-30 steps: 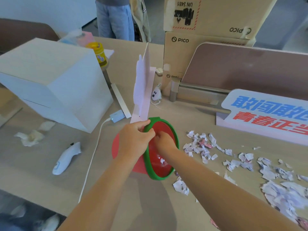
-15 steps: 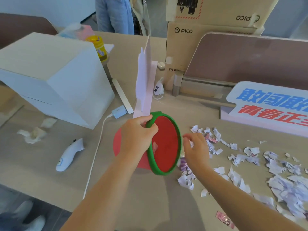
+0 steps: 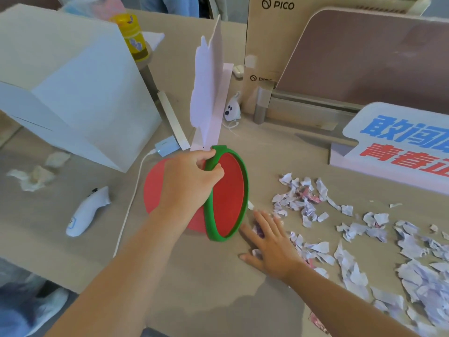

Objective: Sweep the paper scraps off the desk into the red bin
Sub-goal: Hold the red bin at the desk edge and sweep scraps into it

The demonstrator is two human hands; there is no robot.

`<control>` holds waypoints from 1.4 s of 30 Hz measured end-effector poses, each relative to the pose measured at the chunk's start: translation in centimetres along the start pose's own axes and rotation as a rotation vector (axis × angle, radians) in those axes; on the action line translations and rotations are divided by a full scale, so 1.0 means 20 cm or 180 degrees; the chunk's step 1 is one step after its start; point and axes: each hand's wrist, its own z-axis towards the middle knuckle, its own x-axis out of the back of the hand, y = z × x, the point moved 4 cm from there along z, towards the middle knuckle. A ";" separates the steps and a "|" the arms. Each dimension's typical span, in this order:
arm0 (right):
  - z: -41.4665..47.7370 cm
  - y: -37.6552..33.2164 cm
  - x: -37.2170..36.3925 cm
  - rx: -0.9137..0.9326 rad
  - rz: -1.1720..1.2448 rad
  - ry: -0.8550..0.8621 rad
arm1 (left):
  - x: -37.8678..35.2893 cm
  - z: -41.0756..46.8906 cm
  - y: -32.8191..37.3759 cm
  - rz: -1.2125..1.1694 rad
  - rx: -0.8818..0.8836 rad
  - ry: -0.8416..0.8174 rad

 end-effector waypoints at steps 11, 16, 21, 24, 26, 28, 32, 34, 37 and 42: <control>0.28 0.05 0.03 -0.0266 0.0579 0.0501 | 0.06 0.03 -0.05 -0.0099 0.0040 0.0110; 0.33 0.07 0.04 -0.0007 0.0701 0.0899 | 0.07 0.04 -0.07 -0.0072 -0.0017 0.0188; 0.35 0.09 0.08 0.0493 0.0600 0.1055 | 0.06 0.05 -0.05 -0.0205 0.0066 0.0109; 0.34 0.14 0.09 -0.0090 0.0870 0.0696 | 0.03 0.04 -0.03 -0.0410 0.0137 -0.0052; 0.31 0.19 0.14 -0.1060 0.1366 0.0578 | 0.03 0.03 -0.03 -0.0419 0.0109 -0.0105; 0.26 0.24 0.24 -0.2143 0.2347 0.0882 | 0.02 0.03 -0.04 -0.0350 0.0071 -0.0117; 0.27 0.14 0.59 -0.2401 0.3646 0.1745 | 0.00 0.02 -0.04 -0.0254 -0.0015 -0.0122; 0.33 0.04 0.73 -0.2150 0.4476 0.1787 | 0.01 0.01 -0.03 -0.0293 -0.0001 -0.0111; 0.42 -0.09 0.79 -0.2074 0.5278 0.1191 | 0.03 0.02 -0.03 -0.0418 0.0144 -0.0054; 0.45 -0.23 0.69 -0.2039 0.4646 0.0038 | 0.05 0.02 -0.02 -0.0593 0.0248 -0.0025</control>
